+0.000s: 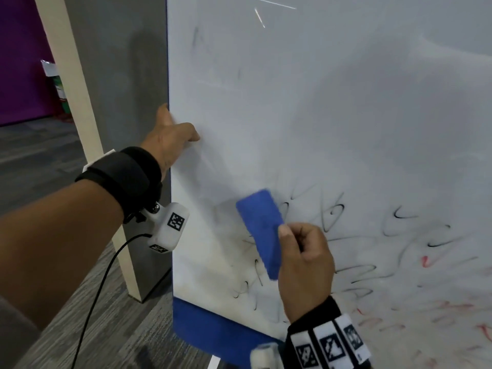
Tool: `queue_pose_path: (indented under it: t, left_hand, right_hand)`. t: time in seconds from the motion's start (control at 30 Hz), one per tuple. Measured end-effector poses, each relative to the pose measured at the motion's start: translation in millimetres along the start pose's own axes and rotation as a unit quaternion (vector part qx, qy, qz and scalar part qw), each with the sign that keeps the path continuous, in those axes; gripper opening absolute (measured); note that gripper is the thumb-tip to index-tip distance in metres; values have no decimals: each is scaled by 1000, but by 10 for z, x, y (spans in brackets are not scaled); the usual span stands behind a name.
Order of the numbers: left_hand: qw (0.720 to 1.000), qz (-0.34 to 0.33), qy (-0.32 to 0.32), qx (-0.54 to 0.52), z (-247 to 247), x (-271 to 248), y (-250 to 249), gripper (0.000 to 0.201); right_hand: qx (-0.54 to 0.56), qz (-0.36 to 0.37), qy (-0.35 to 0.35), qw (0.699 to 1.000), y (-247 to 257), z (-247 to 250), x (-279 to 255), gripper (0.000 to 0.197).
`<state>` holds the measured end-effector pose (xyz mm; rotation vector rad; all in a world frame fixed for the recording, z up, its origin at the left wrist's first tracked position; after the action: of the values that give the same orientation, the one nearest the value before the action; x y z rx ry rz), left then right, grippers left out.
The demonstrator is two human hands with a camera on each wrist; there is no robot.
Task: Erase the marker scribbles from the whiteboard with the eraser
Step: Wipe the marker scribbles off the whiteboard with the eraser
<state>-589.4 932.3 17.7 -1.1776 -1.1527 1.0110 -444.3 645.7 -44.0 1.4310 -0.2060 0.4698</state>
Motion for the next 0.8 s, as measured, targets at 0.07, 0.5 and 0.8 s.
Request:
queue_pose_path:
  t: [0.07,0.5,0.8]
  left_hand:
    - [1000,0,3,-2,-11,-6,-6,82]
    - [1000,-3,5,3,4,6,-11,90]
    - [1000,-9,-3,-10,0,-24,-29,73]
  right_hand:
    - [47,8,-49,998,229,10,164,11]
    - [-138,78,43,986,-558,-149,-114,34]
    - [-104,0,22,994,-604,-71,35,39]
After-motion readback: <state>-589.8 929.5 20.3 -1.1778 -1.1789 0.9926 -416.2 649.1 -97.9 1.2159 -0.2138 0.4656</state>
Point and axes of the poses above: each hand's wrist, its own x-axis towards the middle knuckle, its own z-axis out of the back of the hand, y = z × x, the point moved 9 cm from there along x, towards the middle knuckle, and after that the axes turned 15 degrees about -y, right-handed, at the moved point
